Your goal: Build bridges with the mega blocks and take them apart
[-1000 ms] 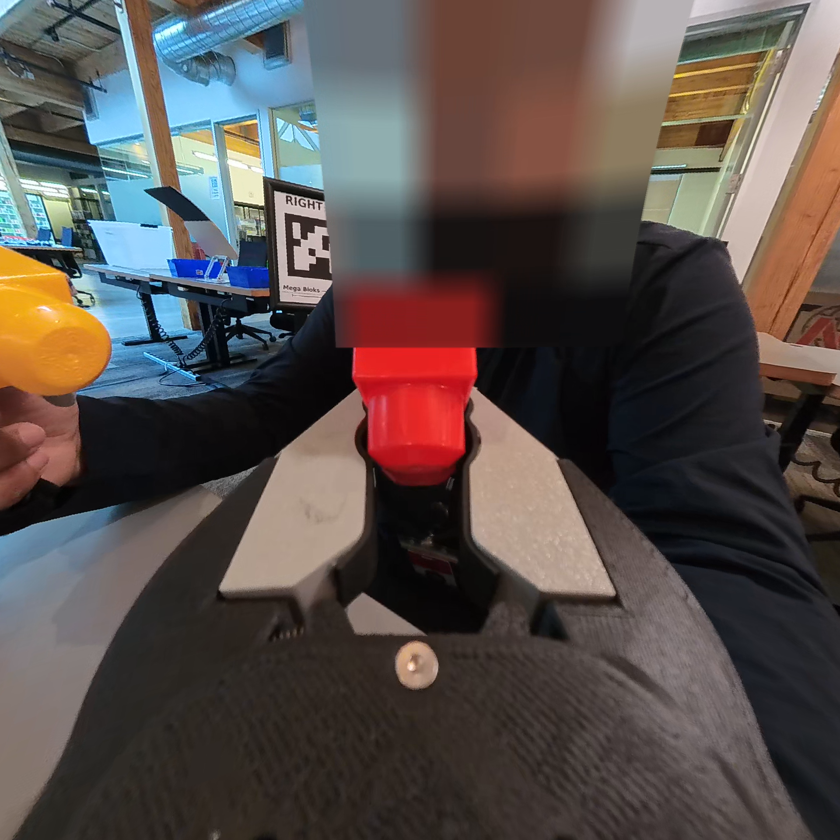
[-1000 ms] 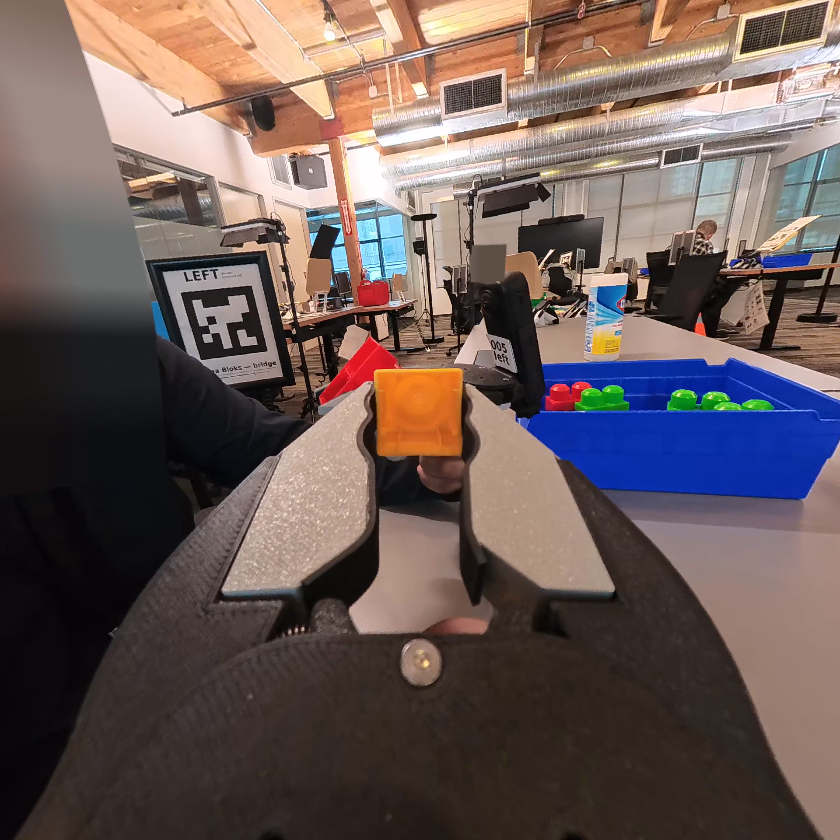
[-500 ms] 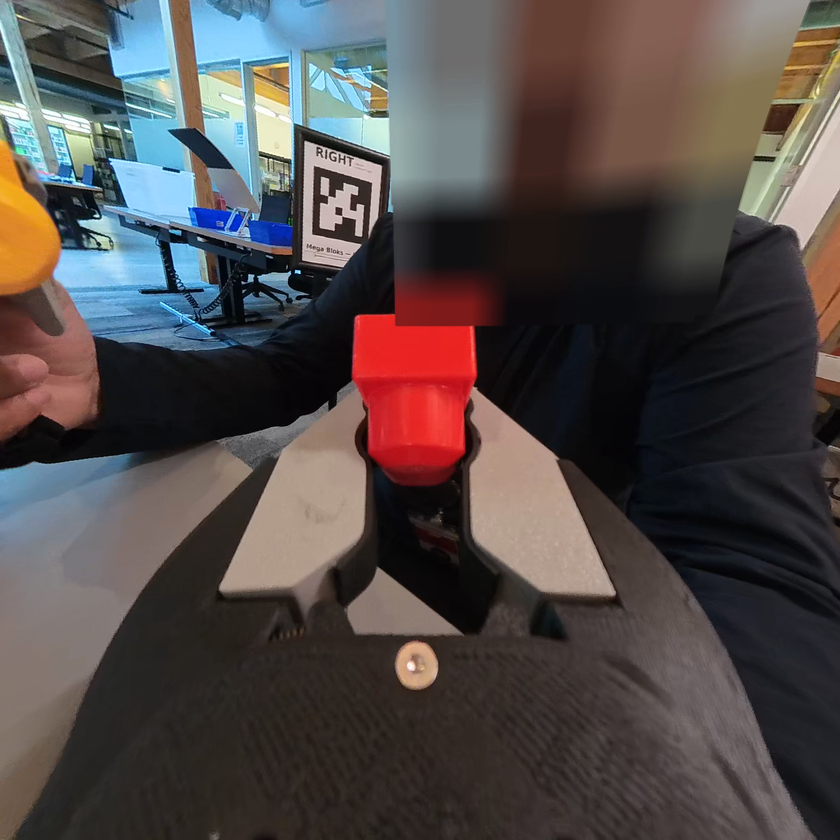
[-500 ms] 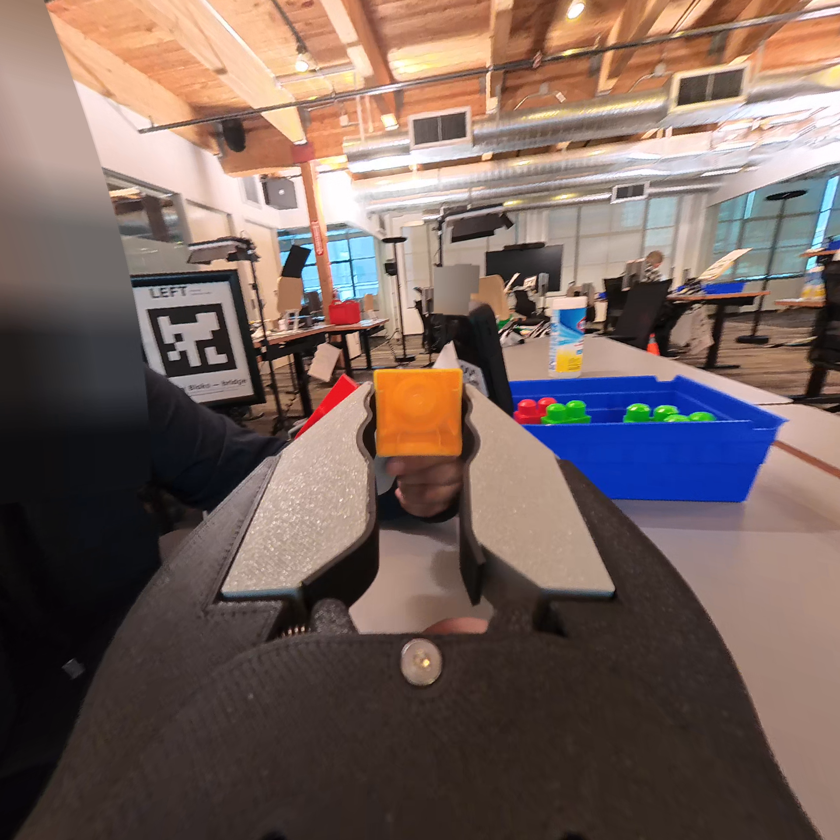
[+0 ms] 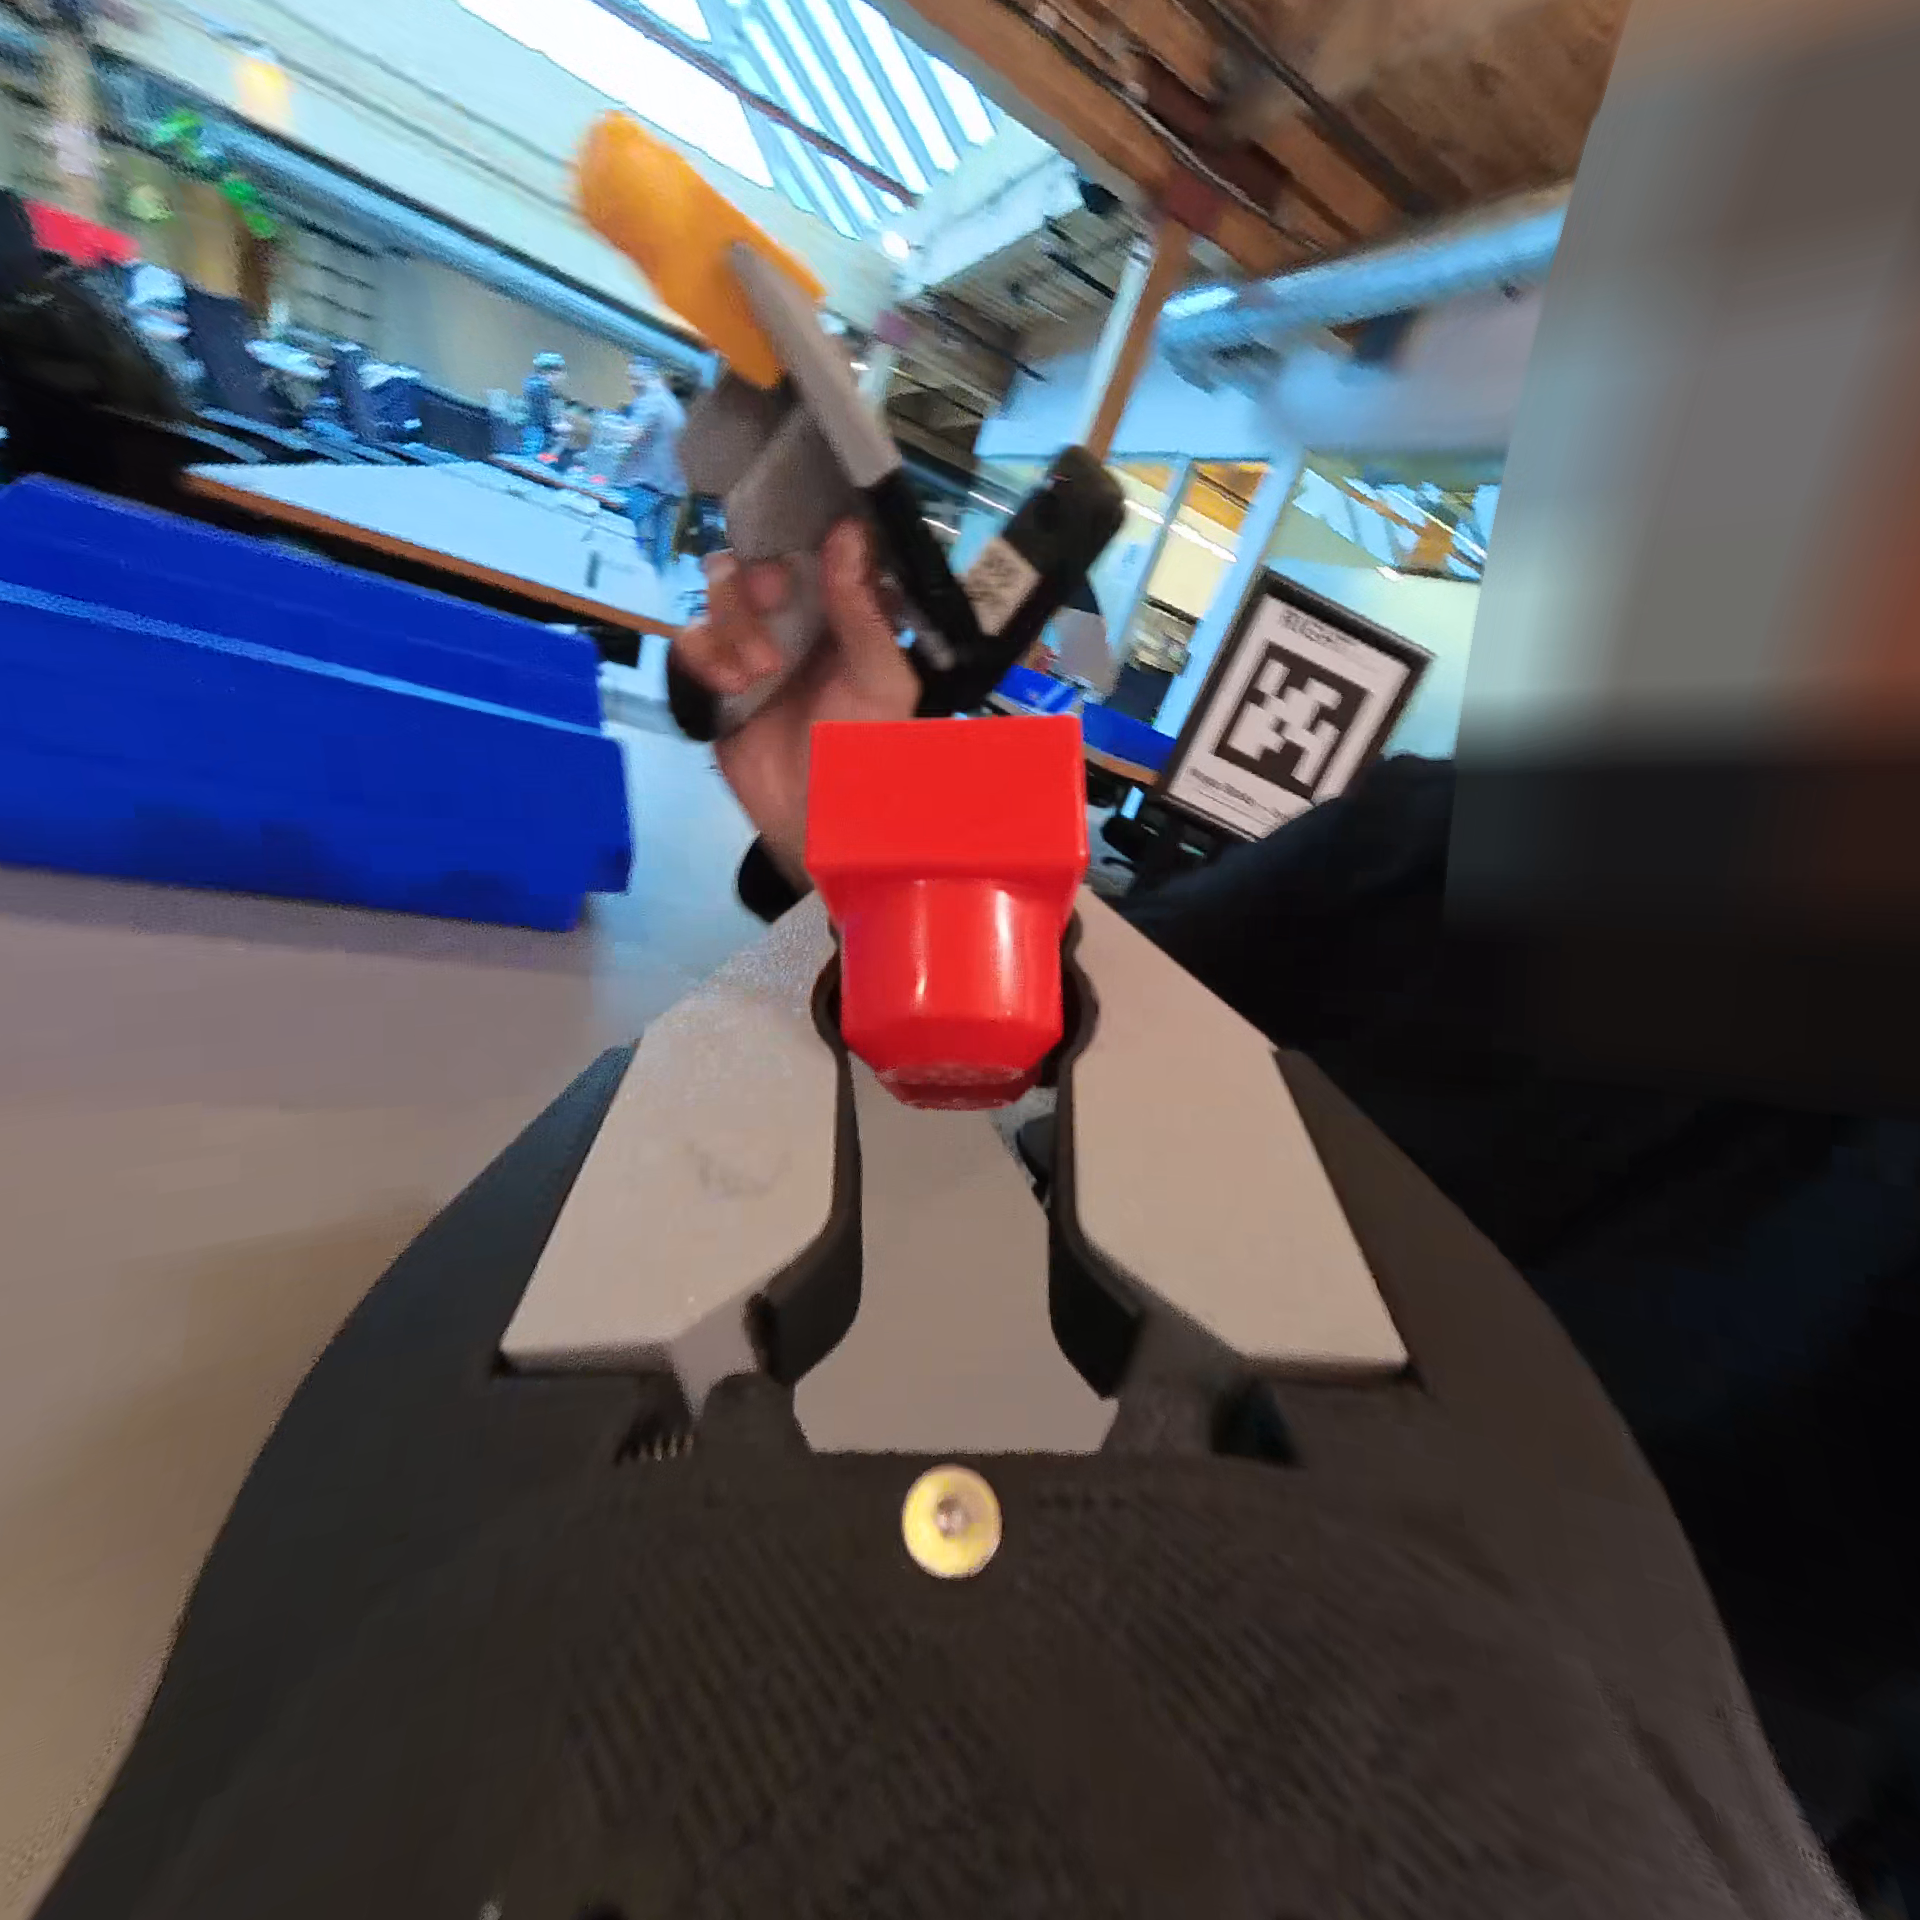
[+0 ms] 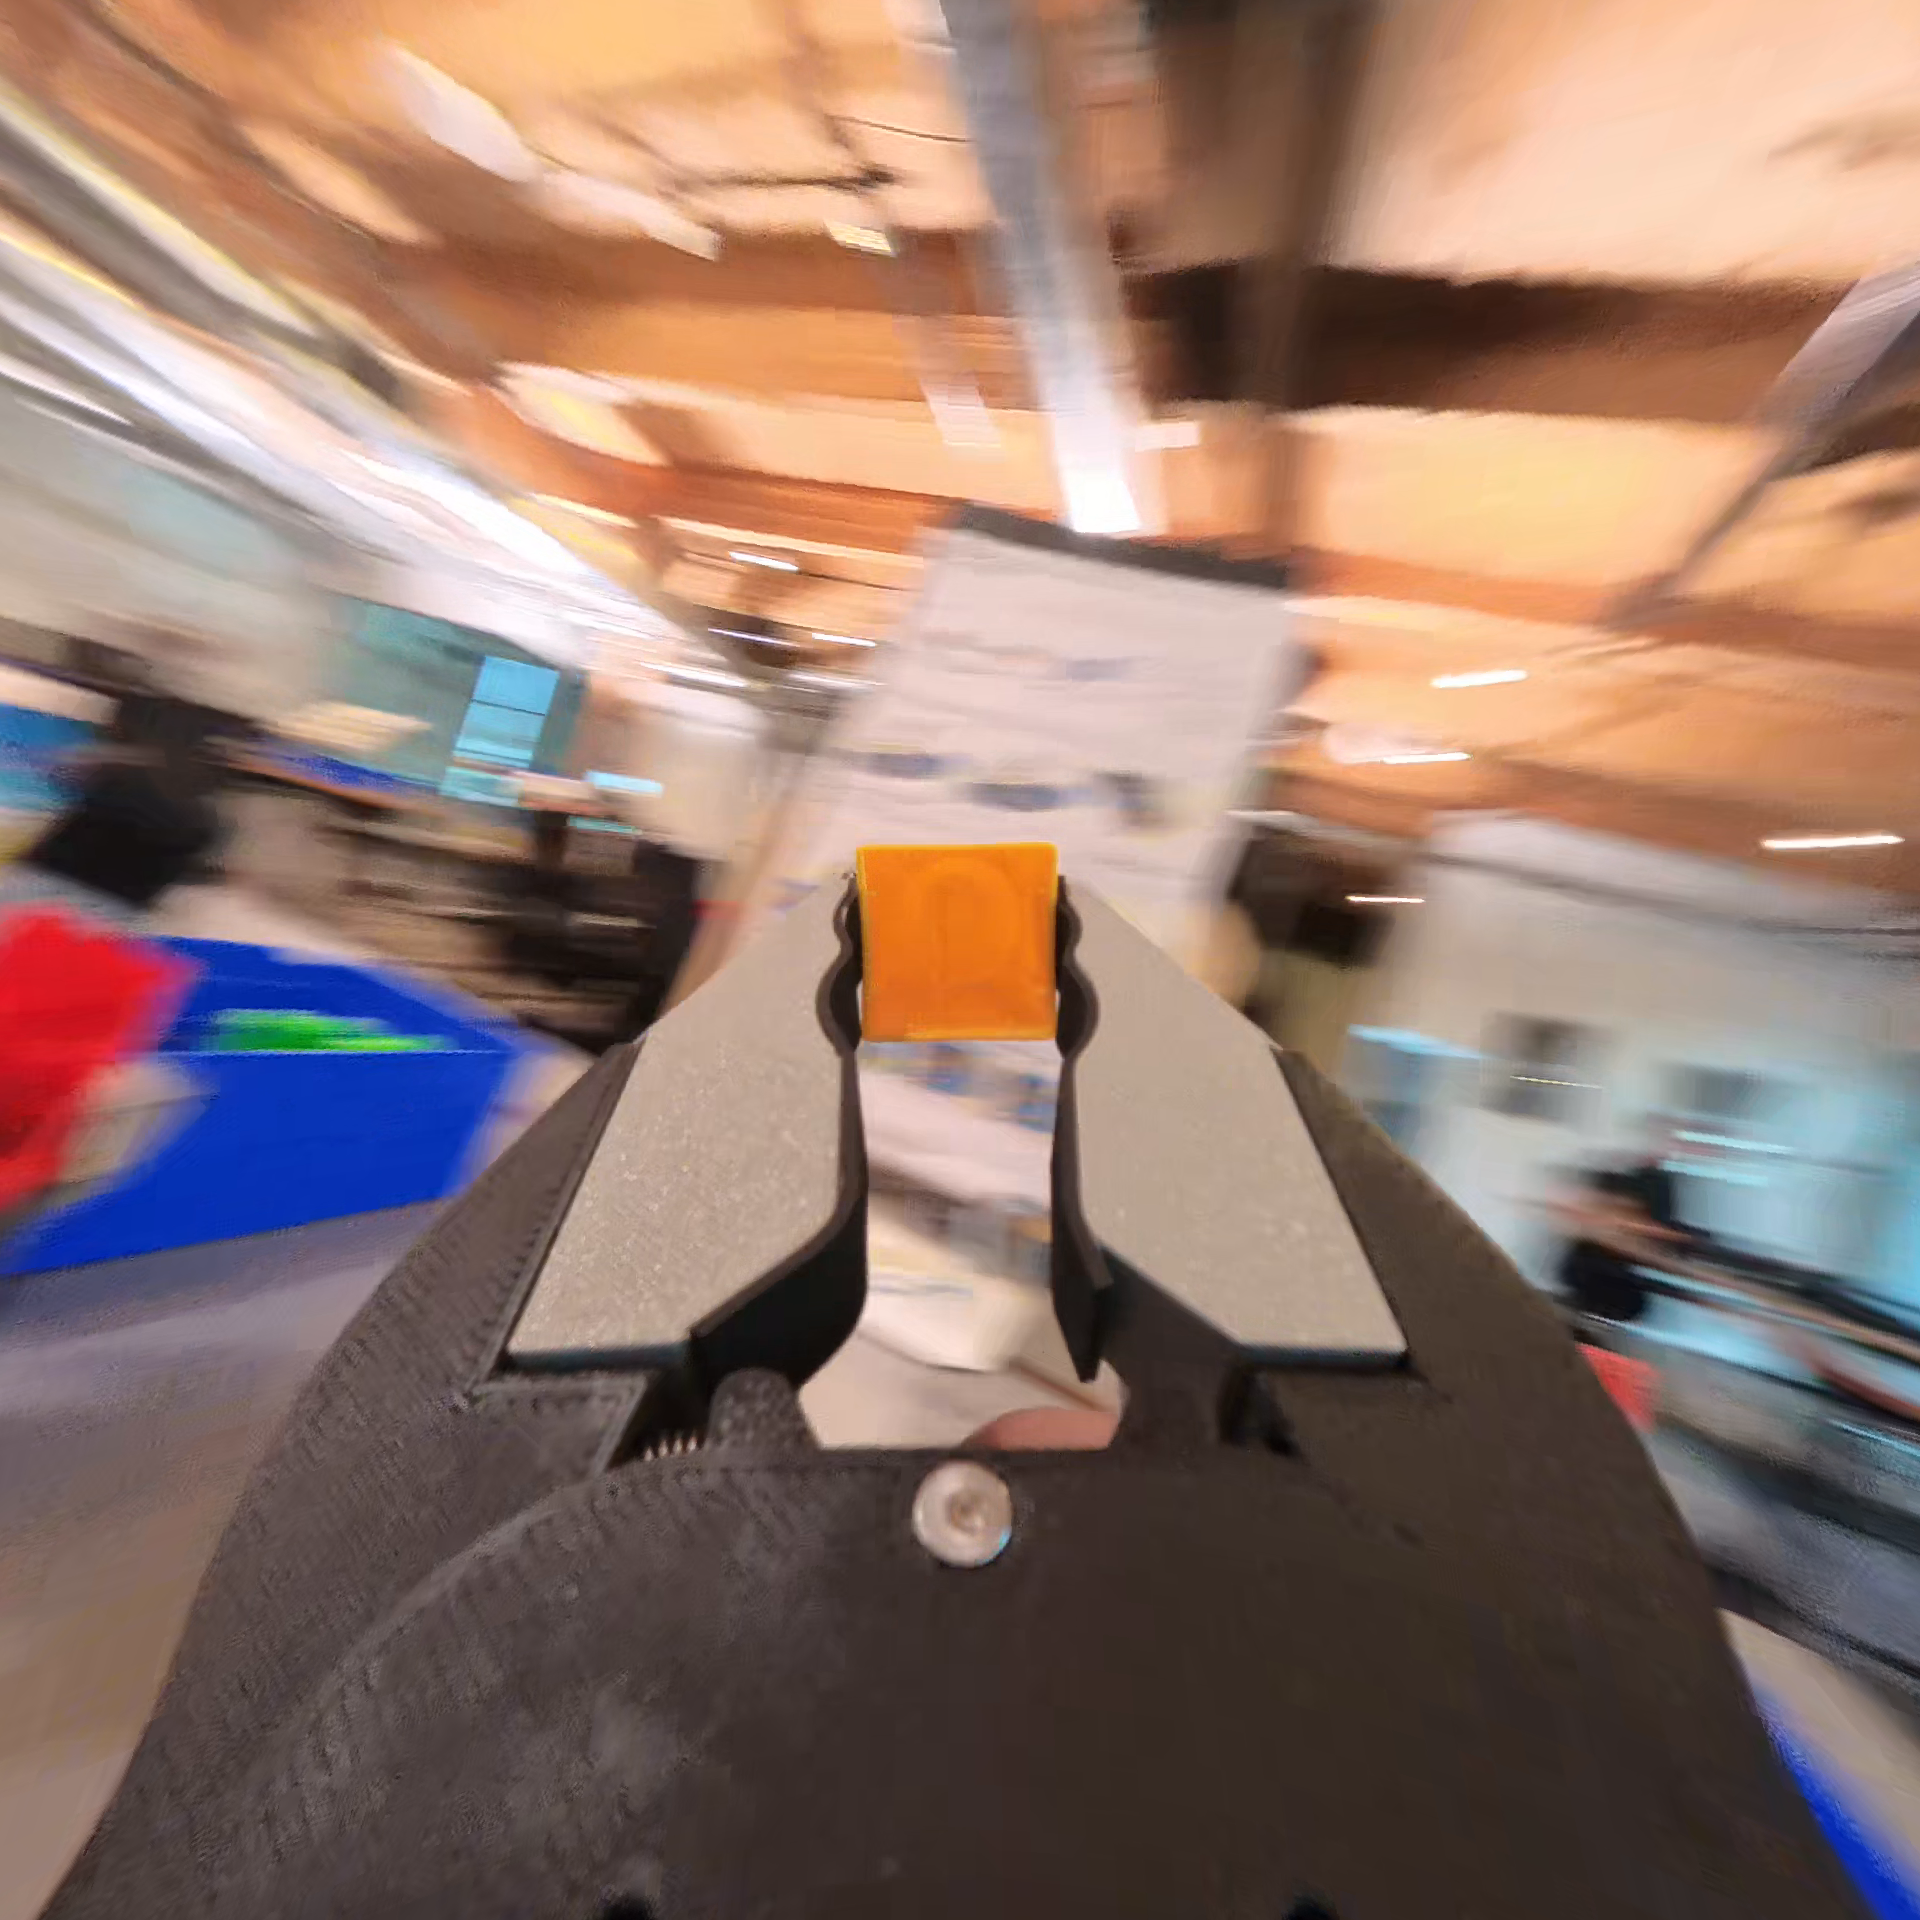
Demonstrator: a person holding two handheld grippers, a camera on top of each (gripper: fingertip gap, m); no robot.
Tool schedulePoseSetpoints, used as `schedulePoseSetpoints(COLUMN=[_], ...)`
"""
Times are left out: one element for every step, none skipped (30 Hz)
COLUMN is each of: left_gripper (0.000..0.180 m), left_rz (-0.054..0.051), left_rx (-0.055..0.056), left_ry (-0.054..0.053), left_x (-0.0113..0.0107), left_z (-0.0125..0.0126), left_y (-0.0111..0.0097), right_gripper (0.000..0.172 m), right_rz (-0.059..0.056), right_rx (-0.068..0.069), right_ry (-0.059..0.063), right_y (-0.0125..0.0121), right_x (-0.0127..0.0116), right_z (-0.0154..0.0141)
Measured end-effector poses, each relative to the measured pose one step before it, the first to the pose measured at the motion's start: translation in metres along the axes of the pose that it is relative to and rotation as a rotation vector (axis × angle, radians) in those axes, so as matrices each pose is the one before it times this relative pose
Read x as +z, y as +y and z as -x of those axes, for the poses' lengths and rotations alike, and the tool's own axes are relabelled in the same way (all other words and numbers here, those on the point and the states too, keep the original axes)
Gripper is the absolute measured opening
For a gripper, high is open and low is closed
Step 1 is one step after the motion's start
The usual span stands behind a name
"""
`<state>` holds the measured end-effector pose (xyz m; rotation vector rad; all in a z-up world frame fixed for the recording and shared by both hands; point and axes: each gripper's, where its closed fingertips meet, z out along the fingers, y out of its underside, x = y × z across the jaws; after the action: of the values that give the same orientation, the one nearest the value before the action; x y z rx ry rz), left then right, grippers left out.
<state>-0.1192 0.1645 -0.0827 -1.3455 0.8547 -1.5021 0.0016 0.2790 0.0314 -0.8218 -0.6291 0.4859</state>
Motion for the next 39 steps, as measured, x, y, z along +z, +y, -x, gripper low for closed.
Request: schedulePoseSetpoints(left_gripper=[0.034, 0.034, 0.034, 0.034, 0.034, 0.034, 0.034, 0.034, 0.034, 0.034, 0.034, 0.034, 0.034, 0.034, 0.034, 0.034, 0.034, 0.034, 0.034, 0.034, 0.034, 0.034, 0.034, 0.034, 0.034, 0.034, 0.034, 0.034, 0.034, 0.034, 0.034, 0.034, 0.034, 0.034, 0.034, 0.034, 0.034, 0.034, 0.034], left_rz=[-0.0126, -0.0136, -0.0074, -0.0043, -0.0022, 0.0073, 0.0129, 0.0174, 0.0218, 0.0181, 0.0101, 0.0058, 0.0065, 0.003, 0.0005, 0.0012, -0.0009, -0.0038, -0.0057, -0.0032, -0.0046, -0.0061, -0.005, 0.0001, 0.0057, 0.0056, 0.0126, 0.0248, 0.0246, 0.0257, 0.0321, 0.0338, 0.031, 0.0324, 0.0326, 0.0244, 0.0139, 0.0081, 0.0006], left_rx=[-0.0343, -0.0264, -0.0198, -0.0137, -0.0084, -0.0035, 0.0066, 0.0138, 0.0122, 0.0065, 0.0016, -0.0028, -0.0071, -0.0042, -0.0034, -0.0054, -0.0068, -0.0059, -0.0044, -0.0036, -0.0012, -0.0016, -0.0024, -0.0008, 0.0014, 0.0099, 0.019, 0.0265, 0.0377, 0.0376, 0.0316, 0.0309, 0.0336, 0.0339, 0.0331, 0.031, 0.0275, 0.0228, 0.0235], left_ry=[-0.0433, -0.0478, -0.0351, -0.0145, 0.0006, -0.0007, -0.0149, -0.0232, -0.0171, -0.0165, -0.0206, -0.0084, 0.0004, -0.0097, -0.0199, -0.01, 0.0, -0.0057, -0.0164, -0.0138, -0.0025, -0.0011, -0.0068, -0.0023, 0.001, -0.0138, -0.0237, -0.0323, -0.0437, -0.0482, -0.0402, -0.0346, -0.0447, -0.0546, -0.0508, -0.0379, -0.0186, 0.0022, 0.0003], left_x=[-0.00244, -0.00172, -0.00091, -0.00034, 0.00039, 0.00103, 0.00157, 0.0018, 0.0021, 0.00216, 0.00175, 0.00166, 0.00115, 0.00069, -0.00001, 0.0006, -0.00041, -0.00062, -0.00176, -0.00048, -0.00076, -0.00116, -0.00102, 0.00005, 0.00031, 0.00035, 0.00082, 0.00135, 0.00141, 0.00143, 0.00189, 0.00232, 0.00268, 0.00229, 0.00211, 0.00141, 0.00166, 0.00084, 0.00099], left_z=[0.01108, 0.01144, 0.00892, 0.00485, 0.00141, 0.00063, 0.00176, 0.00239, 0.00152, 0.00185, 0.00304, 0.00189, 0.00032, 0.00203, 0.00395, 0.00436, 0.0024, 0.00319, 0.0027, 0.00171, 0.00146, 0.00116, 0.00165, 0.00011, 0.00008, 0.00094, 0.00228, 0.00307, 0.0038, 0.00442, 0.00457, 0.00331, 0.00271, 0.00622, 0.00442, 0.00253, -0.00026, -0.00362, -0.004], left_y=[-0.00061, -0.00013, 0.00061, 0.00069, 0.00081, 0.00154, 0.00214, 0.00262, 0.00315, 0.00288, 0.00205, 0.00164, 0.00138, 0.00084, 0.00082, 0.00027, 0.00009, -0.00052, 0.00021, 0.00001, -0.00081, -0.00132, -0.00104, -0.00001, 0.00003, -0.00014, 0.00146, 0.00284, 0.00307, 0.00359, 0.00423, 0.00449, 0.00526, 0.00479, 0.00505, 0.00385, 0.00183, 0.001, -0.0013], right_gripper=[0.032, 0.032, 0.032, 0.032, 0.032, 0.032, 0.032, 0.032, 0.032, 0.032, 0.032, 0.032, 0.033, 0.035, 0.042, 0.047, 0.045, 0.045, 0.043, 0.041, 0.04, 0.039, 0.039, 0.039, 0.038, 0.037, 0.035, 0.03, 0.017, 0.002, 0.004, 0.01, 0.014, 0.02, 0.02, 0.021, 0.022, 0.023, 0.024], right_rz=[0.01, 0.0181, 0.031, 0.0362, 0.0358, 0.0483, 0.0529, 0.0623, 0.0853, 0.0985, 0.1085, 0.1172, 0.0973, 0.0531, 0.0008, -0.0444, -0.0554, -0.0502, -0.0408, -0.0421, -0.0467, -0.043, -0.0405, -0.0431, -0.0442, -0.0433, -0.0413, -0.0391, -0.0171, 0.0144, 0.0241, 0.0278, 0.0323, 0.0344, 0.0367, 0.0364, 0.0302, 0.0254, 0.0286], right_rx=[-0.0381, -0.0068, 0.0104, 0.0134, 0.0131, 0.0117, 0.0105, 0.0092, 0.0065, 0.002, 0.0013, 0.007, 0.0103, 0.0041, -0.001, -0.0102, -0.0125, -0.0106, -0.0074, -0.0041, -0.0033, -0.0046, -0.0084, -0.0123, -0.014, -0.0122, -0.0057, 0.0028, 0.0089, 0.0125, 0.0116, 0.0162, 0.0271, 0.0409, 0.049, 0.0528, 0.0484, 0.0358, 0.0215], right_ry=[0.079, 0.0627, 0.0512, 0.0479, 0.044, 0.0332, 0.0273, 0.0136, 0.0056, -0.0002, -0.016, -0.025, -0.0174, -0.0107, 0.0015, 0.0062, 0.01, 0.0074, -0.0009, -0.0053, -0.0125, -0.0231, -0.0275, -0.0301, -0.0398, -0.049, -0.0619, -0.0827, -0.0978, -0.0817, -0.0616, -0.0575, -0.0748, -0.0971, -0.118, -0.1138, -0.0889, -0.0545, -0.0273], right_y=[-0.00097, 0.00247, 0.00589, 0.0073, 0.00776, 0.00989, 0.01057, 0.01244, 0.01666, 0.0192, 0.02149, 0.02298, 0.01876, 0.00978, -0.00003, -0.00662, -0.00853, -0.00847, -0.00777, -0.00802, -0.0082, -0.00778, -0.00777, -0.00828, -0.00883, -0.00934, -0.00951, -0.00926, -0.00503, 0.00085, 0.0033, 0.00483, 0.00628, 0.00759, 0.00846, 0.00879, 0.00803, 0.00758, 0.00794], right_x=[-0.00401, -0.00226, -0.00031, 0.00064, 0.0012, 0.00225, 0.00308, 0.00467, 0.00653, 0.00806, 0.00965, 0.01056, 0.00979, 0.00648, 0.00175, -0.00252, -0.00437, -0.0046, -0.00403, -0.00376, -0.00352, -0.00301, -0.00272, -0.00278, -0.00286, -0.00271, -0.00239, -0.00144, 0.00028, 0.00312, 0.00557, 0.007, 0.00785, 0.00843, 0.00876, 0.00889, 0.00883, 0.00825, 0.00759], right_z=[-0.01705, -0.0168, -0.01628, -0.01631, -0.01568, -0.01366, -0.01213, -0.00944, -0.00738, -0.00559, -0.002, 0.00056, 0.0009, 0.00123, 0.00062, 0.00112, 0.00095, 0.00128, 0.00235, 0.00295, 0.00433, 0.00629, 0.00751, 0.00871, 0.01082, 0.01284, 0.01548, 0.01888, 0.02129, 0.01874, 0.01552, 0.01443, 0.01578, 0.01787, 0.0196, 0.01813, 0.01365, 0.00831, 0.00406])
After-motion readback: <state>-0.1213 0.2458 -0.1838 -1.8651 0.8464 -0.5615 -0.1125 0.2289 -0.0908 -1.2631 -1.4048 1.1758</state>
